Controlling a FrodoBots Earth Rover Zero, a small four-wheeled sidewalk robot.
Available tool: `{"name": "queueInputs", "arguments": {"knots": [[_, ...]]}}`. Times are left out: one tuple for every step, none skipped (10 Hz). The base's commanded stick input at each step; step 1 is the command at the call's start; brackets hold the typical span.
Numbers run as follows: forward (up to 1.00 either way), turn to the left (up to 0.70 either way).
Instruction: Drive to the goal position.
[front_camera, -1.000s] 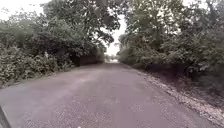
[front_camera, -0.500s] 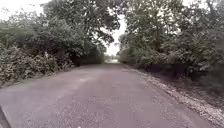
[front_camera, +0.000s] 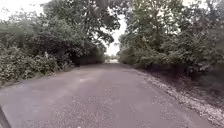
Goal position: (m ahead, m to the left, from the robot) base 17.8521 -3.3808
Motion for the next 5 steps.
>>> {"name": "queueInputs", "arguments": {"knots": [[0.06,0.01],[0.06,0.01],[0.06,0.01],[0.06,0.01],[0.06,0.01]]}}
